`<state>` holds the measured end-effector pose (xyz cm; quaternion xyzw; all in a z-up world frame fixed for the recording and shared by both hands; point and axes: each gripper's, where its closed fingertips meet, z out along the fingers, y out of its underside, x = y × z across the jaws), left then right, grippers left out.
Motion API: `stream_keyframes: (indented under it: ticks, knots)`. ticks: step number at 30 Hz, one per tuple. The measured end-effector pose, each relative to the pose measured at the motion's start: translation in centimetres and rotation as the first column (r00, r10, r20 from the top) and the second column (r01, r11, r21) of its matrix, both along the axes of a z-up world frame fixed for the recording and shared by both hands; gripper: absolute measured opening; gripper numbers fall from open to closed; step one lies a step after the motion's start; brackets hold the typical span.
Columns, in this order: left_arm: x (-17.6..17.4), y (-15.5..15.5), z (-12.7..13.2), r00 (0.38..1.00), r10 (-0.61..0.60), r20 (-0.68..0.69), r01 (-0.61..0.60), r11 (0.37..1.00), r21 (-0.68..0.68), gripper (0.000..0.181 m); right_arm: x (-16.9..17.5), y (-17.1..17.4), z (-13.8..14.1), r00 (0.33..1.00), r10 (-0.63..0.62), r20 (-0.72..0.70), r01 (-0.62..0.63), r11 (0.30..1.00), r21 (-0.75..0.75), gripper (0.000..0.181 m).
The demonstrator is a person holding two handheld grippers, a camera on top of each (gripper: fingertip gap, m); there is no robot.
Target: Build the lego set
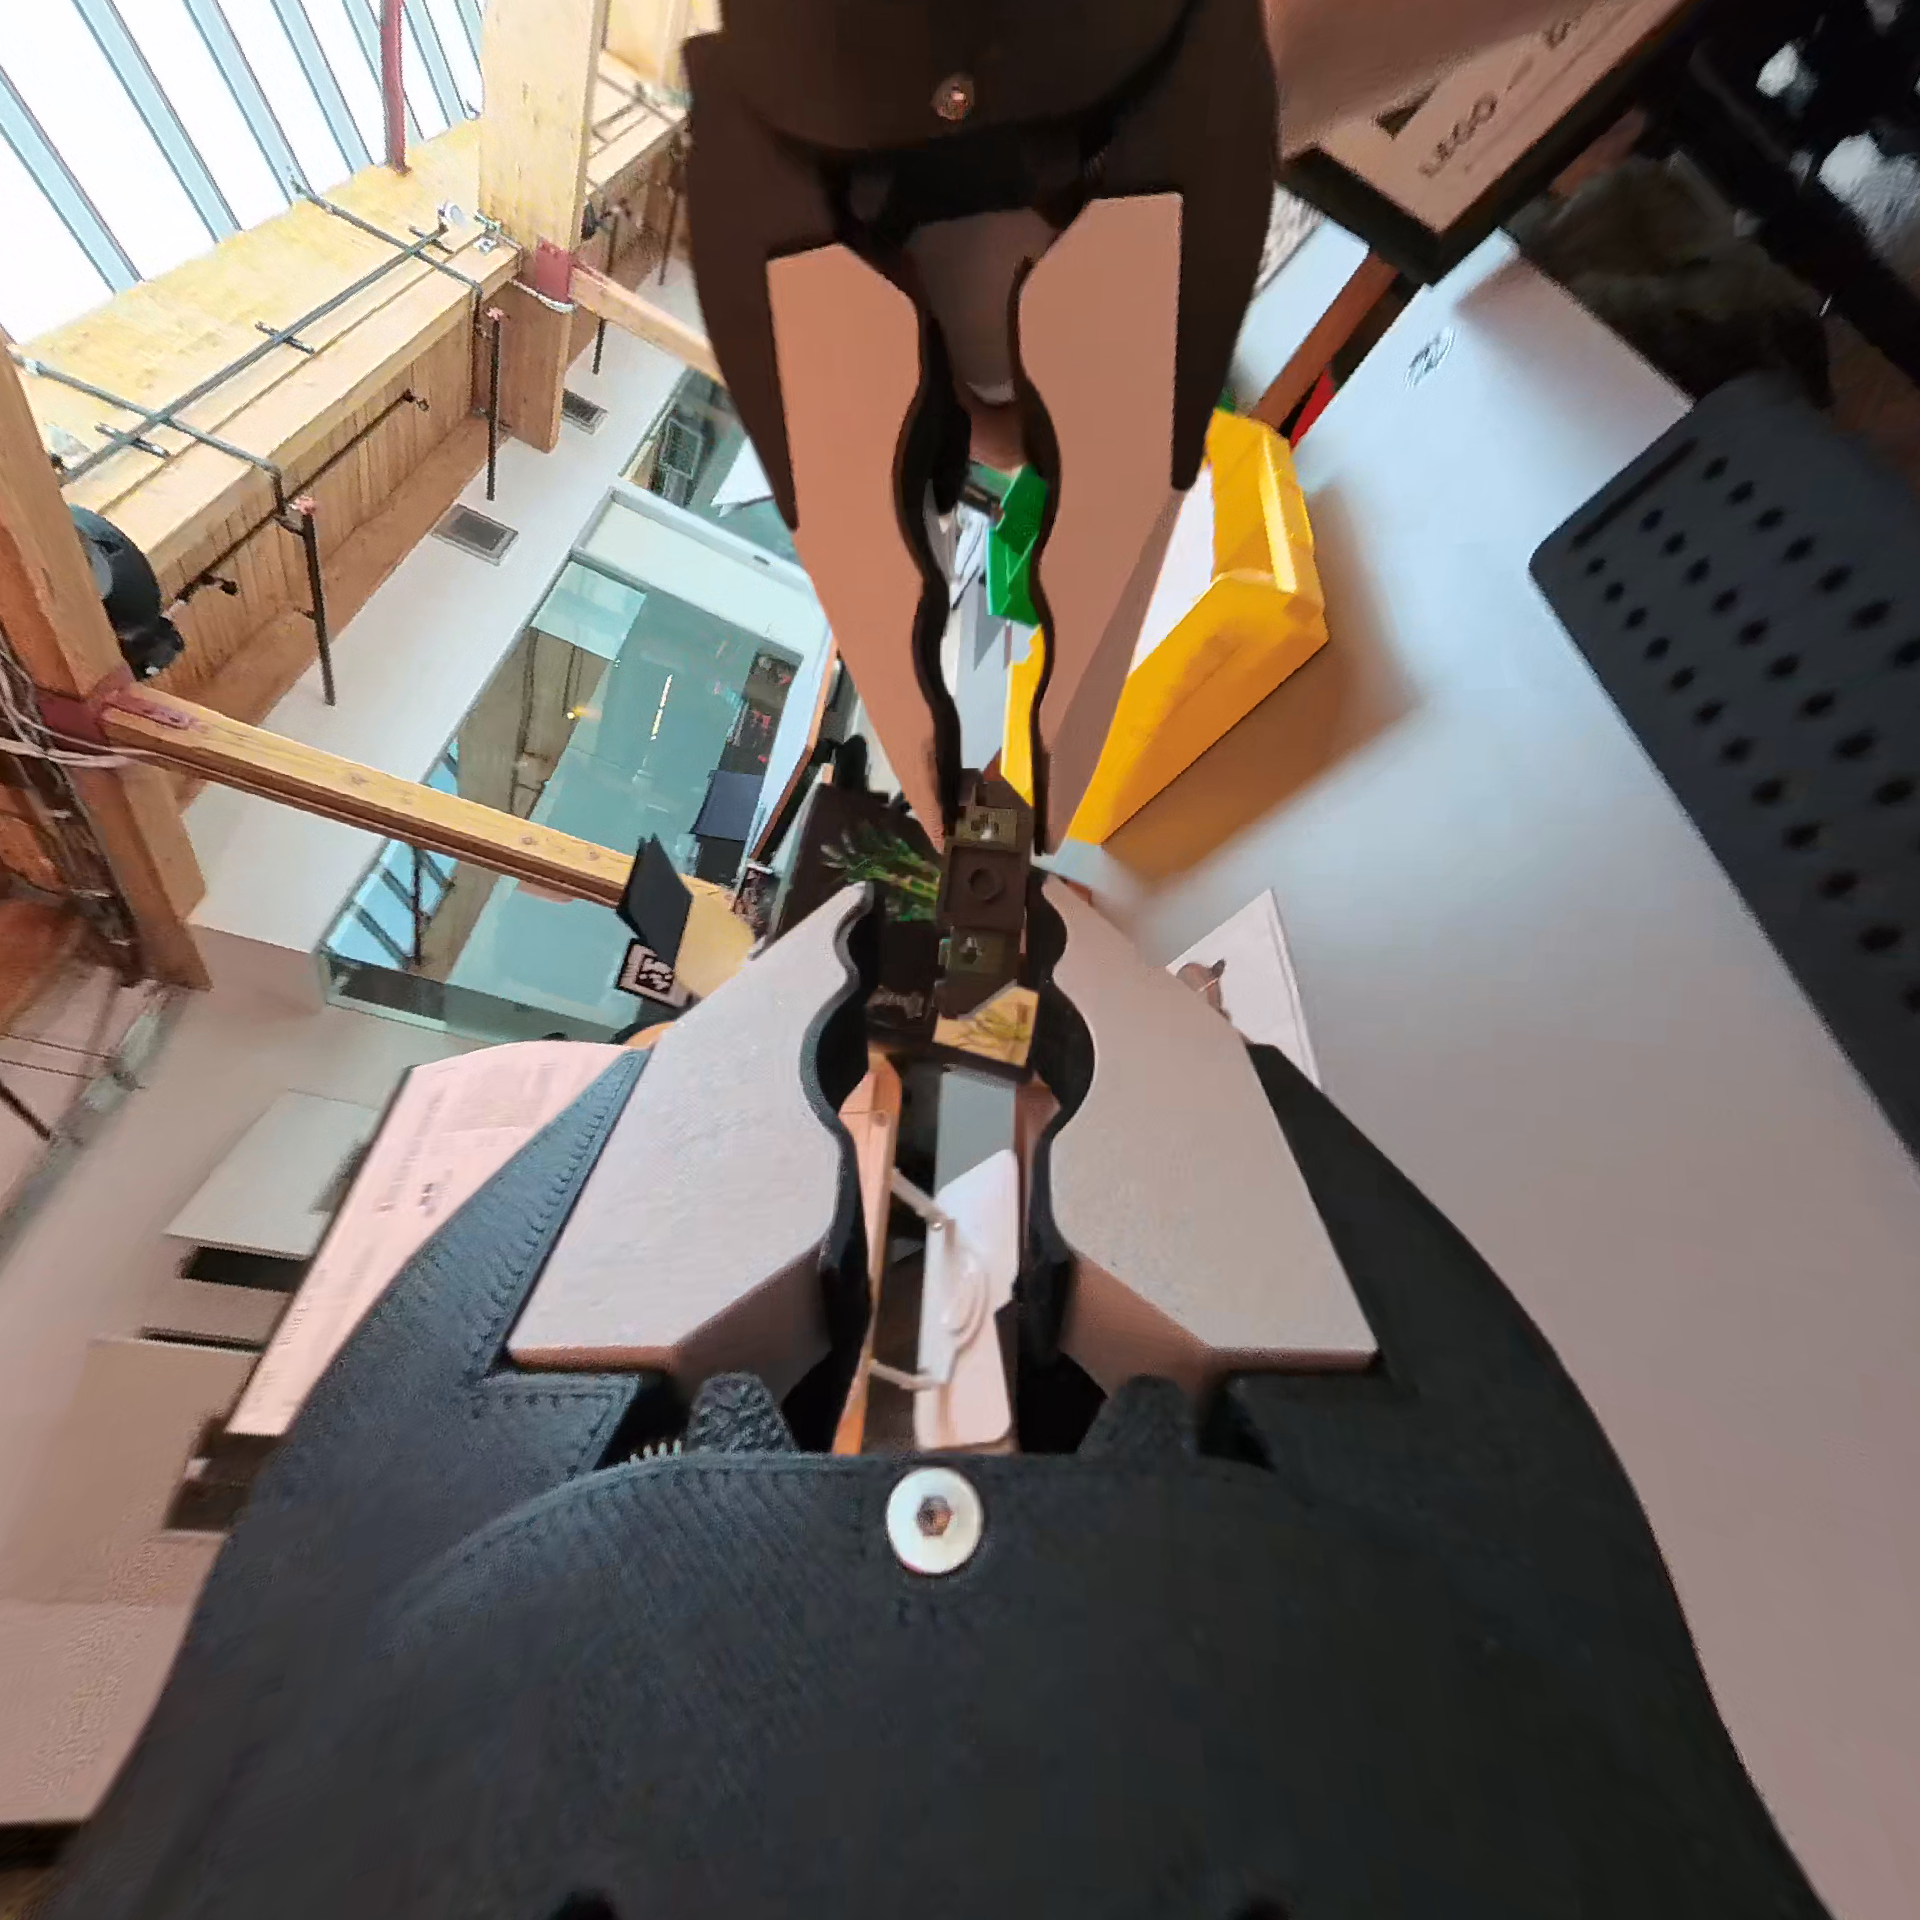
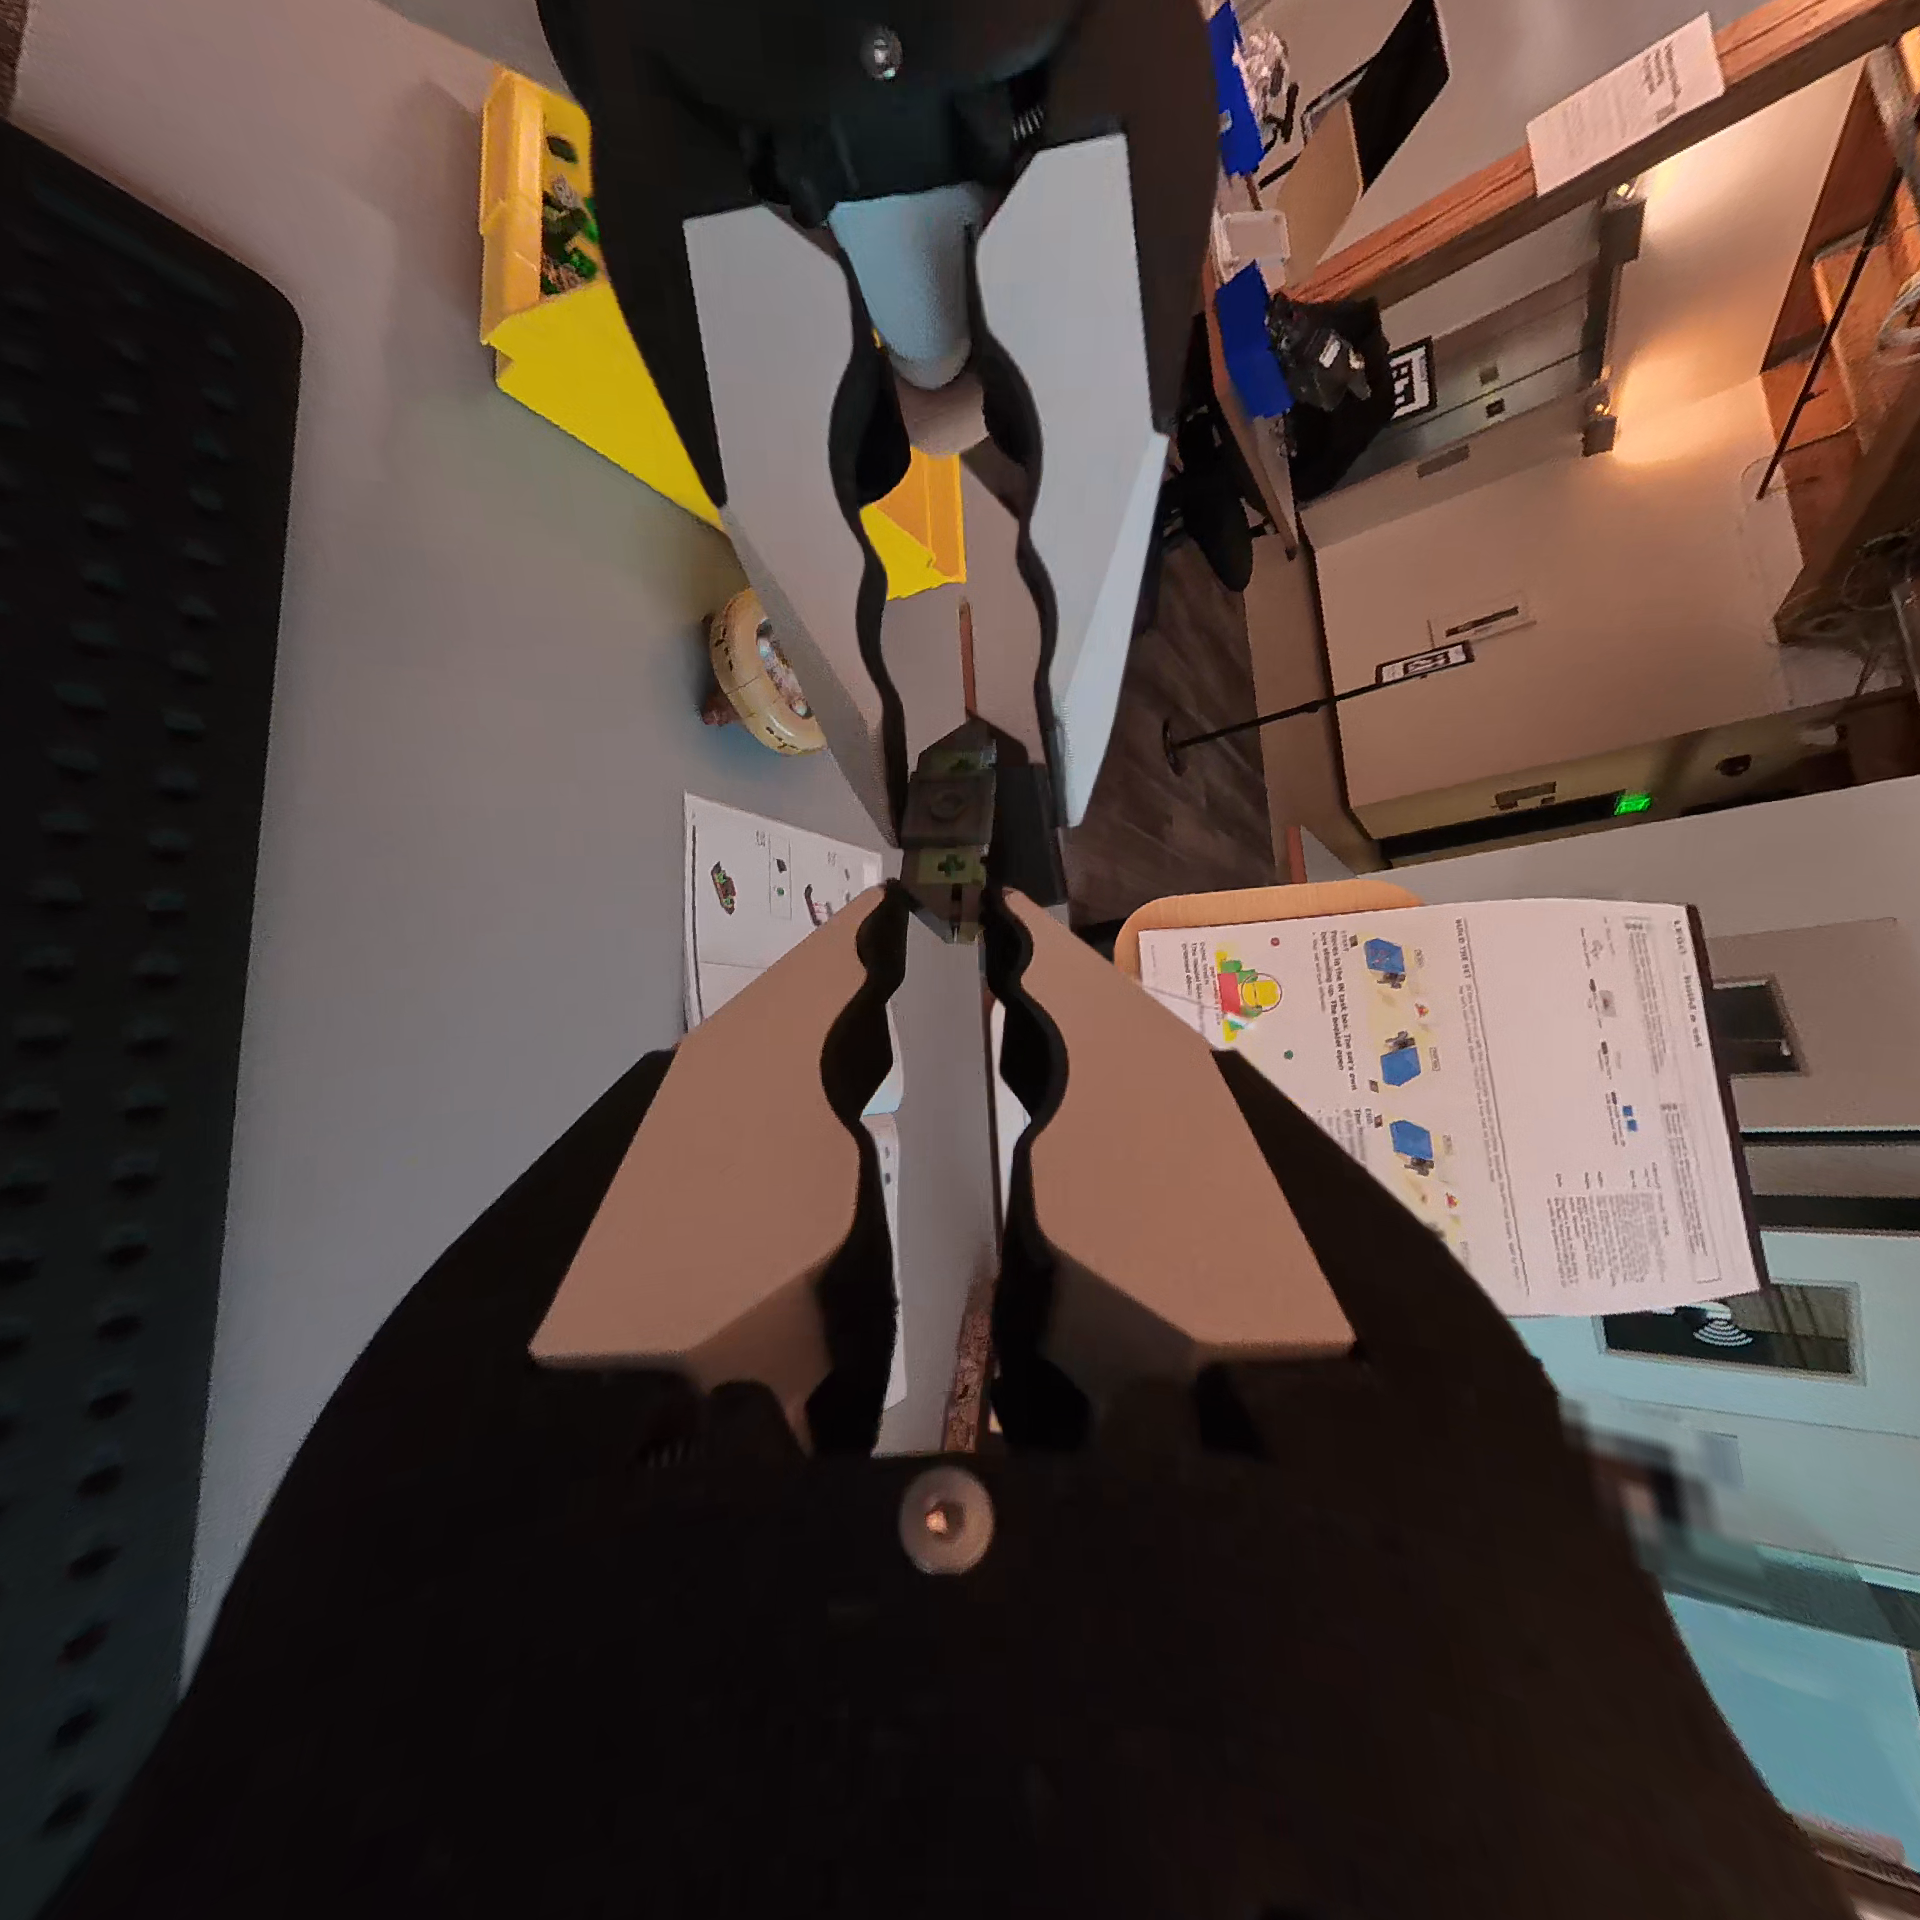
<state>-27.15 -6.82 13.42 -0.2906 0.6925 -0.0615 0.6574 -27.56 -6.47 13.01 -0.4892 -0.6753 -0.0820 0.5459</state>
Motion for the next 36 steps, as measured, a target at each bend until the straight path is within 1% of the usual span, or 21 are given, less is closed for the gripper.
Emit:
stream_keyframes:
  ticks: [2, 4, 5, 7, 8, 9, 11, 13, 14, 16, 18, 20, 23, 27, 33, 36]
  knots:
    - [-0.1, -0.2, 0.2, 0.999, -0.027, 0.02, 0.029, 0.997, -0.071, 0.026, -0.2, -0.3, 0.2, 1.0, 0.021, 0.004, -0.021, 0.999, 0.039, 0.013]
    - [-0.3, -0.3, 0.4, 0.998, -0.045, 0.042, 0.051, 0.986, -0.16, 0.031, -0.4, -0.8, 0.4, 0.999, 0.044, 0.019, -0.046, 0.995, 0.092, 0.013]
    - [-0.4, -0.4, 0.5, 0.997, -0.056, 0.051, 0.066, 0.974, -0.218, 0.036, -0.5, -1.1, 0.5, 0.998, 0.061, 0.024, -0.063, 0.991, 0.119, 0.013]
    - [-0.9, -0.6, 0.6, 0.994, -0.078, 0.076, 0.1, 0.929, -0.355, 0.039, -0.7, -1.4, 0.7, 0.997, 0.07, 0.044, -0.077, 0.975, 0.208, 0.013]
    - [-1.1, -0.8, 0.7, 0.99, -0.098, 0.1, 0.132, 0.893, -0.431, 0.044, -0.8, -1.7, 0.7, 0.995, 0.08, 0.056, -0.092, 0.966, 0.24, 0.013]
    - [-1.3, -1.2, 0.8, 0.983, -0.126, 0.132, 0.176, 0.841, -0.512, 0.044, -0.9, -2.0, 0.7, 0.995, 0.084, 0.061, -0.097, 0.959, 0.265, 0.013]
    - [-1.5, -1.8, 0.9, 0.965, -0.157, 0.21, 0.258, 0.714, -0.651, 0.044, -1.2, -2.5, 0.4, 0.992, 0.102, 0.071, -0.119, 0.946, 0.303, 0.013]
    - [-1.7, -2.2, 0.7, 0.947, -0.177, 0.268, 0.32, 0.597, -0.736, 0.043, -1.5, -2.6, 0.3, 0.992, 0.105, 0.068, -0.122, 0.928, 0.353, 0.013]
    - [-1.7, -2.3, 0.3, 0.943, -0.176, 0.283, 0.333, 0.551, -0.765, 0.041, -1.6, -2.8, 0.2, 0.991, 0.113, 0.076, -0.134, 0.914, 0.384, 0.013]
    - [-1.5, -2.5, -0.4, 0.933, -0.187, 0.308, 0.361, 0.484, -0.797, 0.039, -1.6, -2.6, -0.2, 0.991, 0.104, 0.08, -0.128, 0.908, 0.399, 0.013]
    - [-1.4, -2.9, -0.9, 0.917, -0.205, 0.341, 0.398, 0.44, -0.805, 0.029, -1.7, -2.4, -0.7, 0.991, 0.104, 0.085, -0.13, 0.903, 0.409, 0.013]
    - [-1.1, -3.0, -1.2, 0.908, -0.211, 0.362, 0.419, 0.414, -0.808, 0.017, -1.8, -2.2, -1.2, 0.99, 0.112, 0.089, -0.138, 0.905, 0.402, 0.013]
    - [-0.7, -2.8, -1.6, 0.898, -0.207, 0.388, 0.44, 0.385, -0.811, 0.01, -1.9, -1.7, -1.3, 0.991, 0.108, 0.084, -0.133, 0.9, 0.414, 0.013]
    - [-0.6, -2.5, -1.3, 0.884, -0.179, 0.433, 0.468, 0.362, -0.806, 0.009, -1.8, -1.5, -1.1, 0.991, 0.125, 0.056, -0.136, 0.898, 0.418, 0.014]
    - [-0.7, -2.4, -0.8, 0.886, -0.139, 0.443, 0.463, 0.325, -0.824, 0.008, -2.0, -1.5, -0.6, 0.991, 0.119, 0.06, -0.134, 0.877, 0.462, 0.014]
    - [-0.9, -2.3, -0.5, 0.884, -0.129, 0.449, 0.466, 0.325, -0.823, 0.009, -2.2, -1.5, -0.3, 0.991, 0.122, 0.047, -0.129, 0.874, 0.468, 0.014]
